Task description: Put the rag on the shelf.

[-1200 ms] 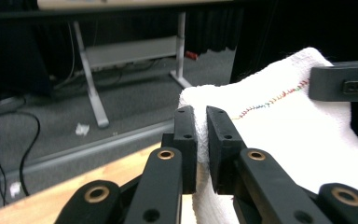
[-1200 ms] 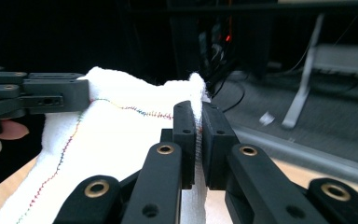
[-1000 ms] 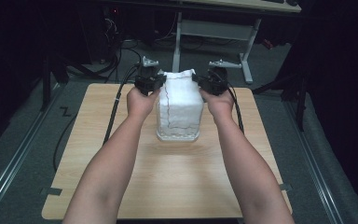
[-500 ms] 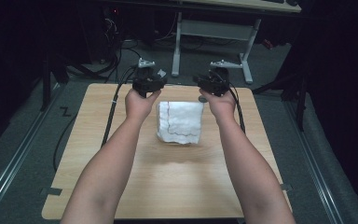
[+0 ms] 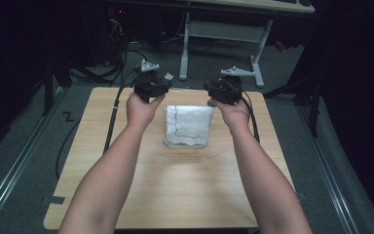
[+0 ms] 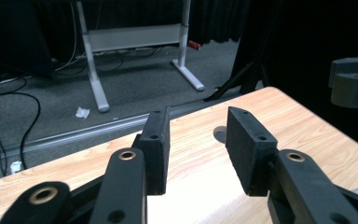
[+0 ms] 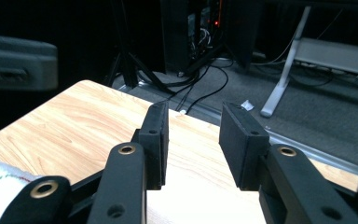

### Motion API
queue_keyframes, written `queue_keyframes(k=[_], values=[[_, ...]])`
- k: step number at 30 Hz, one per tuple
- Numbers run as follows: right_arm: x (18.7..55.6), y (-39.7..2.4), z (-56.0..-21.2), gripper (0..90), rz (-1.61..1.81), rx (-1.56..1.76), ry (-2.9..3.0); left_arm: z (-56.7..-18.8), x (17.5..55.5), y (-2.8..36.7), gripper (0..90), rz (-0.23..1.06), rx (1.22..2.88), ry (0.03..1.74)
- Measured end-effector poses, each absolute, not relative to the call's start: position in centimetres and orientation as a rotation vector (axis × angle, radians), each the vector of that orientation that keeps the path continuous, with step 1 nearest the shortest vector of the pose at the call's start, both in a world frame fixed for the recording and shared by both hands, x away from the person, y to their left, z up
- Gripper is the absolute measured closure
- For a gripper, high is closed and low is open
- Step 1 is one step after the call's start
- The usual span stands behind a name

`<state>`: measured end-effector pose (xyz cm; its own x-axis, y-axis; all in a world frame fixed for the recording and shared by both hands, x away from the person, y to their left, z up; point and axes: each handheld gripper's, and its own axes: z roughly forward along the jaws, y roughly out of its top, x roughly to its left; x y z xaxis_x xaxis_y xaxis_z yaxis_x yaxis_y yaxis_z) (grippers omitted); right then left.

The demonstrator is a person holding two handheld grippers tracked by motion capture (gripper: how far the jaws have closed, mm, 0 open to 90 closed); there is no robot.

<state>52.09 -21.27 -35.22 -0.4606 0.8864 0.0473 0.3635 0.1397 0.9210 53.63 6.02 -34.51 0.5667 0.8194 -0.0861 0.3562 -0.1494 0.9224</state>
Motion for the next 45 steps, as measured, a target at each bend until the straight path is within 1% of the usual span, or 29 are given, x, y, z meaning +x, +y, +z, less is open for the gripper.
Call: queue_keyframes(k=[6,12,16,19,21,27,34,38,42,45], values=[[50.3,-21.9,-35.2,59.4,1.280,1.168,1.862,-34.3,51.7,6.8,58.7,0.597,1.791,0.915],[47.2,-23.3,-35.9,58.9,1.303,1.134,1.828,-35.1,48.5,8.2,56.2,0.623,1.808,0.837],[45.3,-24.3,-36.5,58.3,1.313,1.130,1.822,-35.6,46.4,9.2,54.6,0.600,1.779,0.818],[43.8,-24.9,-36.9,56.2,1.316,1.117,1.823,-36.2,44.6,9.9,53.4,0.583,1.761,0.798],[42.8,-25.2,-37.2,54.7,1.313,1.101,1.829,-36.9,43.4,10.3,52.9,0.588,1.766,0.785],[39.8,-25.3,-38.8,51.4,1.303,1.064,1.871,-39.4,40.7,11.7,52.5,0.547,1.777,0.784],[36.8,-24.4,-42.0,49.8,1.254,1.040,1.943,-43.6,38.1,12.0,51.1,0.461,1.841,0.806],[35.4,-23.3,-44.7,48.8,1.198,1.046,2.020,-46.9,36.8,11.9,50.7,0.362,1.886,0.841],[34.2,-22.0,-47.6,47.8,1.157,1.060,2.105,-49.9,35.5,11.1,50.0,0.306,1.963,0.860],[33.5,-20.8,-49.4,47.1,1.126,1.048,2.149,-51.9,34.4,10.2,49.5,0.212,1.990,0.922]])
